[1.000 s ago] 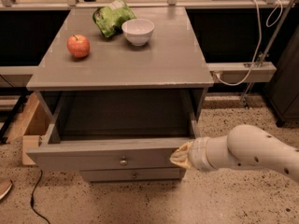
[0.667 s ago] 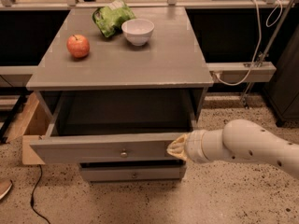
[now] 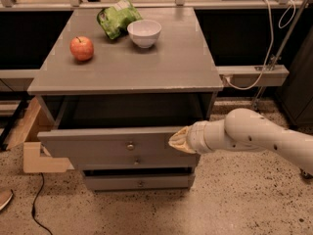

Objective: Close top drawer

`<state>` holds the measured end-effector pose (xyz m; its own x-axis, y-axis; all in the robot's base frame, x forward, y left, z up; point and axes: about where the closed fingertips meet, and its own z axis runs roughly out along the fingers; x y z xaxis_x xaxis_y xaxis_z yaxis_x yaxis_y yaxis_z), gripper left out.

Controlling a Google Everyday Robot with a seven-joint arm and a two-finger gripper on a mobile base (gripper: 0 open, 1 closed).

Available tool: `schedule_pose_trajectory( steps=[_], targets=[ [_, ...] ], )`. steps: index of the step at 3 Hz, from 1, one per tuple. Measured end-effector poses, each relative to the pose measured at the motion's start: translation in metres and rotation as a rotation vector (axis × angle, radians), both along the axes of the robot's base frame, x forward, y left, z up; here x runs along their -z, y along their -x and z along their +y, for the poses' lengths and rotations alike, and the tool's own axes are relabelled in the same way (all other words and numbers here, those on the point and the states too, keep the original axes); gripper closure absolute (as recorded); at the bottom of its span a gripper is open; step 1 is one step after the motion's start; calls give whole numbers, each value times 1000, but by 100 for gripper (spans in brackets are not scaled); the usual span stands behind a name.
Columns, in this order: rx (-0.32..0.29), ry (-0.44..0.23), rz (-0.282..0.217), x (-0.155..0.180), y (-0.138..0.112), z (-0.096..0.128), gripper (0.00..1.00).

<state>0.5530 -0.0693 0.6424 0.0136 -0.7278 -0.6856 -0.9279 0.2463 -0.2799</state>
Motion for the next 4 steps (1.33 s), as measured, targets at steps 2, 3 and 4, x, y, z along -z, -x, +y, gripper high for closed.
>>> schedule_pose_trajectory(
  steps=[2,3,4],
  targets=[
    [-18,68,-35,18,-37,-4,100],
    [15,75,-88,18,-61,-13,100],
    [44,67,-135,11,-70,-24,100]
  ],
)
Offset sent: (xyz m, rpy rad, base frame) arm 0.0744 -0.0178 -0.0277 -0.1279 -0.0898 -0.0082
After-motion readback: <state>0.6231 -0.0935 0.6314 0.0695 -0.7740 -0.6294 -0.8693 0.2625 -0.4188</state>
